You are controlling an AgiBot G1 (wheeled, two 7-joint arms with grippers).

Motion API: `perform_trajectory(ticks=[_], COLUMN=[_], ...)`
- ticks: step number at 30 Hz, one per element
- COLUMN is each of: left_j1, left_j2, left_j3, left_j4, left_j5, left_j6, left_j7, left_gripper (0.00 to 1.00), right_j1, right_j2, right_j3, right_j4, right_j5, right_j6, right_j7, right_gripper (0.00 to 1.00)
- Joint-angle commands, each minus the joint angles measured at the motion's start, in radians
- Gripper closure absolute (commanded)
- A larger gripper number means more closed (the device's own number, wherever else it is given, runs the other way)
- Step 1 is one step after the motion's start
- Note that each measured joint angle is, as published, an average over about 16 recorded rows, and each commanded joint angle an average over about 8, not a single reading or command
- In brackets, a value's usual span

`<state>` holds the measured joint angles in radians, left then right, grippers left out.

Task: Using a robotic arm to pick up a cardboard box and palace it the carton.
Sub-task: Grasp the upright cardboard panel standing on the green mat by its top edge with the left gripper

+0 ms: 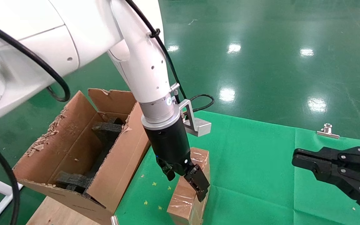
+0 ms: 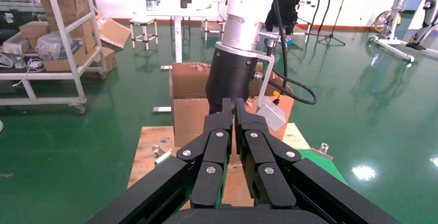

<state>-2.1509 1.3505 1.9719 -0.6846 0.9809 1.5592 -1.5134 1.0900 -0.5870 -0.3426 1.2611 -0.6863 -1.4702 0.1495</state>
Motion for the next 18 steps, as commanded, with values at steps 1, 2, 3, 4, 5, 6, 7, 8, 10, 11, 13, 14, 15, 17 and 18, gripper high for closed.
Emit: perform_trajectory(ticks=[1,2,3,4,5,6,7,8,10,11,13,14,15,17,18], left_j1=[0.0,0.0,0.0,0.0,0.0,0.0,0.0,0.0,0.0,0.001,0.001,0.001,0.001,0.001,0.001], left_j2=[0.002,0.002,0.001,0.0,0.0,-0.001,-0.001,-0.002,-0.002,-0.003,-0.003,-0.004,-0.004,-0.004,-0.005], left_j3=[0.004,0.003,0.002,0.001,0.0,-0.001,-0.002,-0.003,-0.005,-0.005,-0.007,-0.007,-0.008,-0.009,-0.009], left_j4=[0.002,0.002,0.001,0.001,0.0,0.0,-0.001,-0.002,-0.002,-0.003,-0.004,-0.004,-0.004,-0.005,-0.005], left_j5=[0.003,0.003,0.003,0.002,0.002,0.002,0.001,0.001,0.0,0.0,-0.001,-0.001,-0.001,-0.002,-0.002], left_j6=[-0.003,-0.003,-0.002,-0.001,-0.001,0.0,0.0,0.001,0.002,0.002,0.003,0.003,0.003,0.004,0.004], left_j7=[-0.002,-0.001,-0.001,0.0,0.001,0.001,0.002,0.002,0.003,0.003,0.004,0.004,0.005,0.005,0.005], left_gripper=[0.71,0.84,0.96,1.0,1.0,1.0,1.0,1.0,1.0,1.0,1.0,1.0,1.0,1.0,1.0], right_j1=[0.0,0.0,0.0,0.0,0.0,0.0,0.0,0.0,0.0,0.0,0.0,0.0,0.0,0.0,0.0], right_j2=[0.0,0.0,0.0,0.0,0.0,0.0,0.0,0.0,0.0,0.0,0.0,0.0,0.0,0.0,0.0], right_j3=[0.0,0.0,0.0,0.0,0.0,0.0,0.0,0.0,0.0,0.0,0.0,0.0,0.0,0.0,0.0], right_j4=[0.0,0.0,0.0,0.0,0.0,0.0,0.0,0.0,0.0,0.0,0.0,0.0,0.0,0.0,0.0], right_j5=[0.0,0.0,0.0,0.0,0.0,0.0,0.0,0.0,0.0,0.0,0.0,0.0,0.0,0.0,0.0], right_j6=[0.0,0.0,0.0,0.0,0.0,0.0,0.0,0.0,0.0,0.0,0.0,0.0,0.0,0.0,0.0], right_j7=[0.0,0.0,0.0,0.0,0.0,0.0,0.0,0.0,0.0,0.0,0.0,0.0,0.0,0.0,0.0], right_gripper=[0.0,0.0,0.0,0.0,0.0,0.0,0.0,0.0,0.0,0.0,0.0,0.0,0.0,0.0,0.0])
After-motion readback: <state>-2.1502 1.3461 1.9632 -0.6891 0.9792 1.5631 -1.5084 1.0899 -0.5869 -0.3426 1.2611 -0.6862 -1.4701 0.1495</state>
